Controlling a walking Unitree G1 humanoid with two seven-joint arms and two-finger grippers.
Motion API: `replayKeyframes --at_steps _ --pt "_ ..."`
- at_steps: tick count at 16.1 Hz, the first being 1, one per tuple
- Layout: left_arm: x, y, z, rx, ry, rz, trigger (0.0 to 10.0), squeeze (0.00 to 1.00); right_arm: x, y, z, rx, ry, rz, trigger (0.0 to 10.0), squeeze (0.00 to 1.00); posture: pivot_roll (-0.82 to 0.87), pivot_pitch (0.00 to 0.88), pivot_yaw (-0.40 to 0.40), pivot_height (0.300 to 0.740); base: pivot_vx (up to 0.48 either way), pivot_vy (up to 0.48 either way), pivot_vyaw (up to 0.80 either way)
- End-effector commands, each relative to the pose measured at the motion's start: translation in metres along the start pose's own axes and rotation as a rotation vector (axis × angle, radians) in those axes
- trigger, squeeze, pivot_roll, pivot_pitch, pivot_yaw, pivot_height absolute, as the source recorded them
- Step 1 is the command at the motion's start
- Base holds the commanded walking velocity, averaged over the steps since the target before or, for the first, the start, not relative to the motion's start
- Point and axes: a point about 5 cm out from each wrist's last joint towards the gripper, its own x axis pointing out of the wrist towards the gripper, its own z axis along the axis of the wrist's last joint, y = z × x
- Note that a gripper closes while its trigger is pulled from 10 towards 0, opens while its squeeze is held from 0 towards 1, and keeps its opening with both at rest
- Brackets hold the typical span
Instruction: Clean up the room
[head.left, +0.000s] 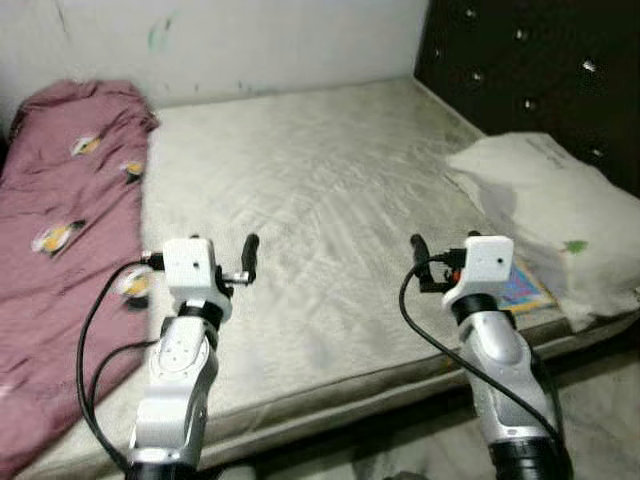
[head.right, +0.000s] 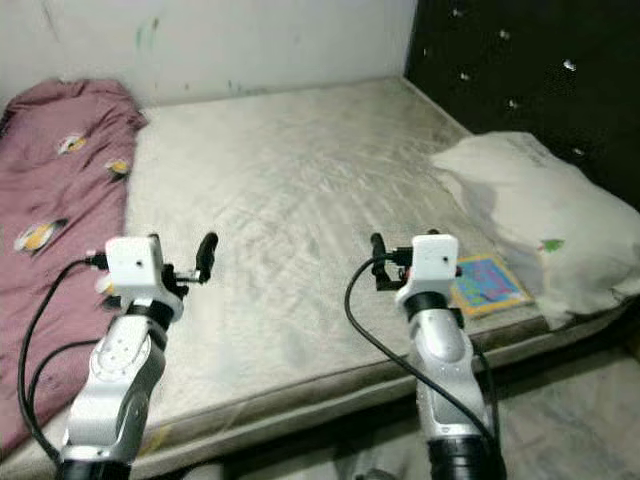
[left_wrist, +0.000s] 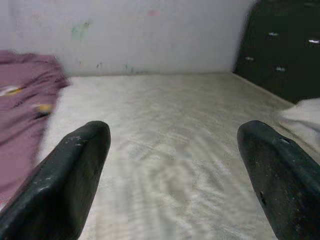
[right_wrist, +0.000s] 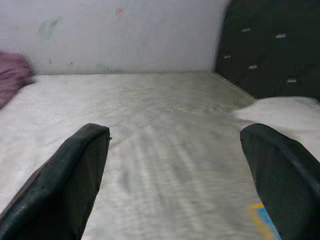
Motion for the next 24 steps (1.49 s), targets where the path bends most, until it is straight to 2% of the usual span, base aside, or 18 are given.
replayKeyframes --at_steps 1,18,24 --pt "0.000 0.005 0.002 0.002 -0.004 0.014 10.0 0.00 0.004 0.006 0.009 -0.002 -0.034 0.020 10.0 0.00 -0.02 0.000 0.007 0.740 0.000 0.469 0.00" --pt "-0.002 0.010 -0.002 0.034 0.005 0.054 10.0 0.00 0.007 0.012 0.007 0.005 -0.032 0.043 10.0 0.00 -0.02 0.000 -0.001 0.740 0.000 0.470 0.00" --pt "-0.002 0.017 -0.009 0.002 0.037 0.115 10.0 0.00 0.005 0.012 -0.002 0.005 0.010 0.057 10.0 0.00 -0.03 0.000 -0.009 0.740 0.000 0.465 0.00"
